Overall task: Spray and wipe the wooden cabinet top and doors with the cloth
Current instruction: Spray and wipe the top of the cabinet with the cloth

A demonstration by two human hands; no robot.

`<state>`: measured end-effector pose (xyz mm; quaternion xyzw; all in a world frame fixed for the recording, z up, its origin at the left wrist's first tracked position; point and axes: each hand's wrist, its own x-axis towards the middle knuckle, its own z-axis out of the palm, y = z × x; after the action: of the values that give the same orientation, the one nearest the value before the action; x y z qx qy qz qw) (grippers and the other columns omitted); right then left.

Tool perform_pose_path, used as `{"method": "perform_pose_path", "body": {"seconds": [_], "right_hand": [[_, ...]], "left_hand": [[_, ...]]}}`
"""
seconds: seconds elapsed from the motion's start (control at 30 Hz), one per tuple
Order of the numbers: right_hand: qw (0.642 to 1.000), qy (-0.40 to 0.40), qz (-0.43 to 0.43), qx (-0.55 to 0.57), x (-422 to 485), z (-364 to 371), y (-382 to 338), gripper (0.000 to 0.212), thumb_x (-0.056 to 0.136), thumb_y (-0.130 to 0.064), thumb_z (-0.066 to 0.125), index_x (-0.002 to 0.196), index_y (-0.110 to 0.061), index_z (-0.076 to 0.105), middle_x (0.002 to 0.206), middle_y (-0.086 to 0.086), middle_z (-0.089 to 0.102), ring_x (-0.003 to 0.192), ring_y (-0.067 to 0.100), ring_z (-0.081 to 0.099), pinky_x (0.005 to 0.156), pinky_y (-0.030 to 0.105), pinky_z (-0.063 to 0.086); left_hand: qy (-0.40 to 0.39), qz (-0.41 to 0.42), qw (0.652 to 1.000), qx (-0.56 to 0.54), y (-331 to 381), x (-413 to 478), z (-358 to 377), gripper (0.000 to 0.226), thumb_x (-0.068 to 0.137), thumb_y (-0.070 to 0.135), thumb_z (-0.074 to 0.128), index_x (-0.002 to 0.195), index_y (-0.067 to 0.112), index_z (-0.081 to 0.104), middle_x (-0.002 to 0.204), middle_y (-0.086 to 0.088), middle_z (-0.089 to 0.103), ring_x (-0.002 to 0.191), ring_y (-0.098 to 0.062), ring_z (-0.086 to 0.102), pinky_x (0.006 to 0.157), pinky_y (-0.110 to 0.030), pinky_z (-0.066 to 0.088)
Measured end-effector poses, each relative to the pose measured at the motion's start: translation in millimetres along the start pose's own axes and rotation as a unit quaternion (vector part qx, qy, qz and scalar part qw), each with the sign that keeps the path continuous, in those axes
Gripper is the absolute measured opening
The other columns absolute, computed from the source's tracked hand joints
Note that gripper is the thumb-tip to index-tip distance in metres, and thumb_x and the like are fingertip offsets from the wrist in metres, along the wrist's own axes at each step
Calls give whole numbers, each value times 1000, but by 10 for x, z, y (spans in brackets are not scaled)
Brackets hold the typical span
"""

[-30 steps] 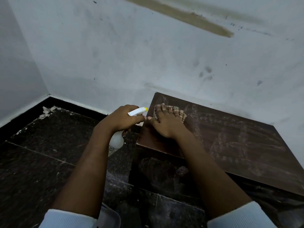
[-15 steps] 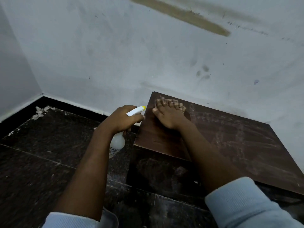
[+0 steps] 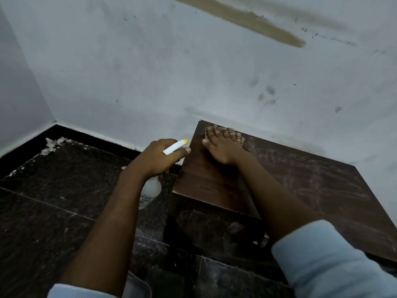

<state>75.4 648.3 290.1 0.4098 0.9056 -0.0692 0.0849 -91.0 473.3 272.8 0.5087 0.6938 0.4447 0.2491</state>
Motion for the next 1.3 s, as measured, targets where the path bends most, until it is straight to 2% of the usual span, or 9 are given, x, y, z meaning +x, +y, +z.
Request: {"method": "perform_pose_path", "body": {"seconds": [0.17,0.27,0.43,0.6,0.7,0.8,1.0,1.13,1.3], "right_hand": [[996,-14,-80,21,-267,22,-347,66,107,-58,15,164,-30,-3,171,2,-11,157,26,-14,122,44,-15],[993,-34,-111,14,-748,111,-173,66,107,-56,18,163,-31,-7,170,-3,-16,155,21,-19,122,41,-17],[999,-37,-24,31,-907,134,284,63,108,-54,15,163,-30,-6,170,-5,-15,157,22,-15,124,42,-11],[999,3,32,36,-656,197,239,67,107,-56,14,163,-26,-7,170,0,-16,157,24,-16,126,44,-11],[998,5,38,46,-607,217,267,68,107,-57,14,163,-25,-8,170,2,-17,157,25,-16,126,45,-11],[997,10,49,56,-520,186,264,70,107,-58,15,163,-23,-6,170,3,-15,157,25,-14,124,44,-12],[994,12,77,78,-96,-30,237,74,106,-60,15,164,-19,-2,171,7,-12,158,30,-10,124,46,-12],[996,12,66,63,312,-153,74,76,104,-64,16,164,-21,-2,171,6,-12,158,30,-10,125,49,-13],[999,-8,-47,22,330,-161,-178,71,106,-58,20,164,-24,-5,171,4,-13,157,26,-13,124,45,-14]], "left_hand": [[37,19,999,-8,41,18,7,51,101,48,70,93,-3,65,92,-27,70,60,-26,59,56,-27,46],[39,20,999,-15,61,29,41,50,100,45,72,90,-3,63,83,-28,64,53,-19,53,56,-35,47],[20,19,1000,6,92,154,85,59,98,59,68,92,0,71,86,-21,73,63,-26,66,64,-48,56],[-3,23,998,64,250,482,63,59,99,52,71,64,9,52,58,-6,55,54,-26,62,57,-38,48],[-24,0,997,77,295,619,53,61,96,56,70,70,2,59,65,-15,67,54,-37,70,51,-42,57],[-31,-17,997,67,319,668,50,60,95,53,71,82,-6,65,81,-26,74,46,-33,65,41,-37,52],[-23,-8,997,79,330,508,52,41,95,41,76,74,10,58,70,-6,63,55,-29,69,55,-45,59],[27,-14,998,50,267,280,53,47,96,39,76,64,18,49,60,2,53,57,-24,57,59,-36,46],[63,-32,995,77,196,87,73,50,97,42,72,70,5,53,67,-12,59,68,-27,57,63,-39,39]]}}
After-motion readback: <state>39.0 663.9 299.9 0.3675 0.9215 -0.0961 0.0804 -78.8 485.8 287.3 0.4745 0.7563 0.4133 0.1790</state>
